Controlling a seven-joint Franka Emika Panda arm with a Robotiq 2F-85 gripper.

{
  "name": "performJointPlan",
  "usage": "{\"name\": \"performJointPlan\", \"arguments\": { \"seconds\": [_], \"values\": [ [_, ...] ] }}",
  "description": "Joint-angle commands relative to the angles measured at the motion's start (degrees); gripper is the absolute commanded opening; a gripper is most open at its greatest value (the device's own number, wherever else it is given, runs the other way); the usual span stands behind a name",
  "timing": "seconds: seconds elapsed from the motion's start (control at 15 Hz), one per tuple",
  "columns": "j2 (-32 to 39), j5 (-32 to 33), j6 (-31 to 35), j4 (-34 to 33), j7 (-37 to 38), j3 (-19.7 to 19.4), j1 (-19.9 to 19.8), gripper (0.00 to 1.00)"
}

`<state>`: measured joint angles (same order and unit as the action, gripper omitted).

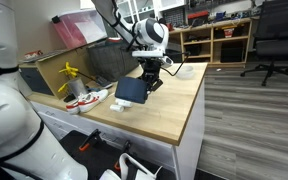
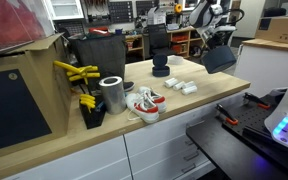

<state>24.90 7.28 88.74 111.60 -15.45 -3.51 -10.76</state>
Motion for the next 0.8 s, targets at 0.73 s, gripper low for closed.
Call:
{"name": "performJointPlan", "arguments": {
  "seconds": [0.73],
  "values": [
    [1.2, 4.6, 29.8, 0.7, 4.5, -1.4, 0.9, 0.01]
  ]
}}
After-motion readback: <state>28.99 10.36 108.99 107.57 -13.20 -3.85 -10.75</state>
